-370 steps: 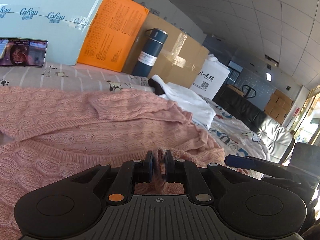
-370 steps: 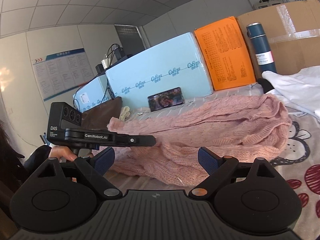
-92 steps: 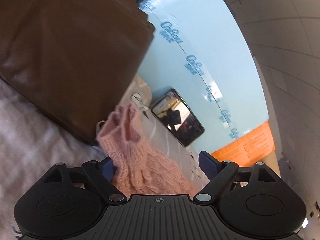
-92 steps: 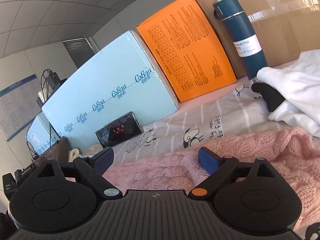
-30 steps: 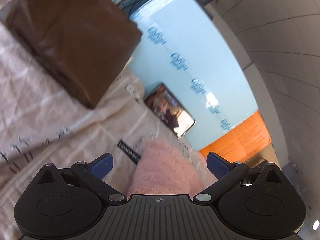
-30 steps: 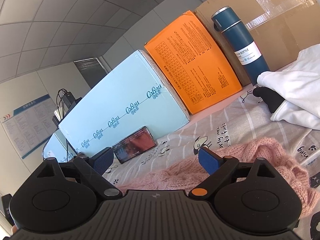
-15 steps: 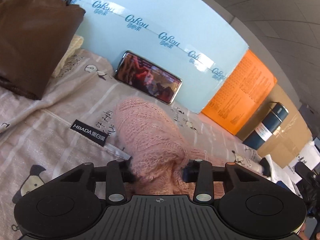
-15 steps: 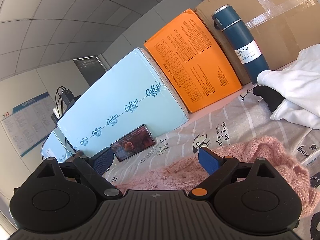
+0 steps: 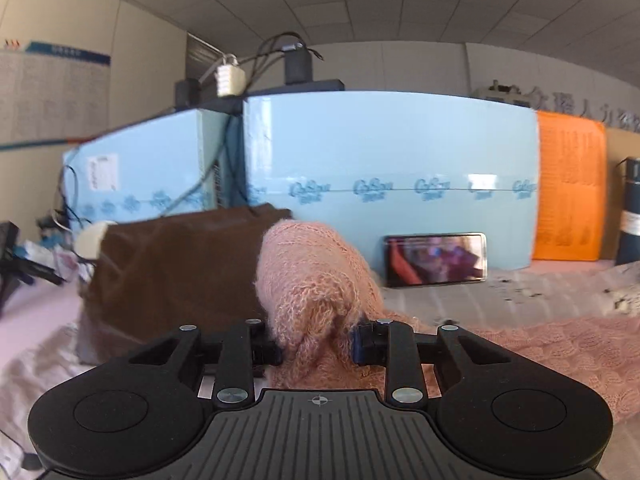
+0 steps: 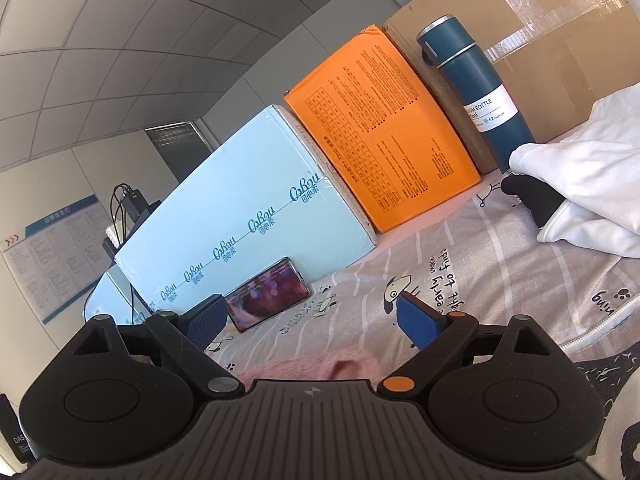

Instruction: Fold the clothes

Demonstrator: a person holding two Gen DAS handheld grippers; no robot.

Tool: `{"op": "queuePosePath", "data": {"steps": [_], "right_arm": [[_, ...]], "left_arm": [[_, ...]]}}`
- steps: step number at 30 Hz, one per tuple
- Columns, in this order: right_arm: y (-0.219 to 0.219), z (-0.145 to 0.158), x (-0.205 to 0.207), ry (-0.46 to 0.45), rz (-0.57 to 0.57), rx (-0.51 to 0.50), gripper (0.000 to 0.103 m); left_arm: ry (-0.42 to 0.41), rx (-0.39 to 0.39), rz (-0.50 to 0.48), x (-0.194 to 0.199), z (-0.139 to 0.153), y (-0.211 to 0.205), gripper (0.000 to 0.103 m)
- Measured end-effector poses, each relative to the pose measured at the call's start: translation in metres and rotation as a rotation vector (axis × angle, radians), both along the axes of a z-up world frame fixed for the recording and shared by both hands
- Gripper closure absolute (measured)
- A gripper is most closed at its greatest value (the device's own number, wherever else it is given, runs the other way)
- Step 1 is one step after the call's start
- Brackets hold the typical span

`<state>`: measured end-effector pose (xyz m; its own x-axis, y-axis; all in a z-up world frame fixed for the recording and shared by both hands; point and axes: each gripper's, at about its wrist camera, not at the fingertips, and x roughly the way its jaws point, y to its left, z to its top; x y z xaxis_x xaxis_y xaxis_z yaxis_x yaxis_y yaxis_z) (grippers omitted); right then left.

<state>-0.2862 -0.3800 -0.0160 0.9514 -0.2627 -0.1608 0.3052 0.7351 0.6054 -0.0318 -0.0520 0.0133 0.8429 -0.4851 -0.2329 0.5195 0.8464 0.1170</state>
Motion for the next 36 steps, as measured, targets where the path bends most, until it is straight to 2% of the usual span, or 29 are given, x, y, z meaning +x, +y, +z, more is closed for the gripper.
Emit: {"op": "queuePosePath", "data": {"steps": [3,7,10,14,17,20,21,22,23,24,25,28,31,33,35,36], "right_arm": [[0.003,0.000,0.002,-0.003,0.019,0.001,0.011],[0.002,0.000,0.002,-0.007,0.023,0.007,0.011],[0.001,0.000,0.001,-0.011,0.026,0.013,0.011],[0.001,0.000,0.000,-0.023,0.039,0.015,0.011],[0.001,0.001,-0.002,-0.033,0.047,0.020,0.011],[0.001,0.001,-0.002,-0.037,0.066,0.028,0.011],[0.001,0.001,-0.001,-0.038,0.083,0.034,0.011],[0.000,0.001,0.000,-0.040,0.104,0.044,0.011],[0.000,0.000,0.002,-0.044,0.131,0.061,0.011],[-0.001,-0.001,0.003,-0.047,0.160,0.079,0.011],[-0.002,-0.002,0.005,-0.046,0.196,0.098,0.011],[0.001,-0.003,0.010,-0.045,0.291,0.151,0.011],[0.009,-0.001,0.011,-0.053,0.355,0.219,0.011],[0.015,0.001,0.012,-0.057,0.392,0.267,0.011],[0.023,0.005,0.018,-0.044,0.415,0.307,0.011],[0.028,0.007,0.023,-0.029,0.424,0.316,0.011]], "left_arm": [[-0.093,0.039,-0.030,-0.019,0.002,-0.013,0.072],[-0.220,0.050,-0.164,-0.060,0.004,-0.047,0.069],[-0.256,0.049,-0.285,-0.086,0.001,-0.072,0.068],[-0.272,0.109,-0.440,-0.115,-0.014,-0.105,0.068],[-0.383,0.207,-0.471,-0.133,-0.029,-0.124,0.067],[-0.380,0.219,-0.519,-0.140,-0.032,-0.129,0.066],[-0.379,0.217,-0.538,-0.143,-0.033,-0.129,0.058],[-0.367,0.213,-0.562,-0.144,-0.033,-0.128,0.041],[-0.335,0.195,-0.594,-0.142,-0.031,-0.126,0.032],[-0.299,0.174,-0.627,-0.139,-0.029,-0.123,0.018],[-0.264,0.152,-0.659,-0.136,-0.026,-0.120,0.011],[-0.195,0.069,-0.743,-0.127,-0.015,-0.102,0.008],[-0.120,-0.061,-0.809,-0.101,-0.001,-0.065,0.003],[-0.042,-0.151,-0.761,-0.077,0.005,-0.041,0.001],[0.045,-0.250,-0.665,-0.045,0.006,-0.019,0.000],[0.098,-0.281,-0.586,-0.029,0.003,-0.012,0.000]]}}
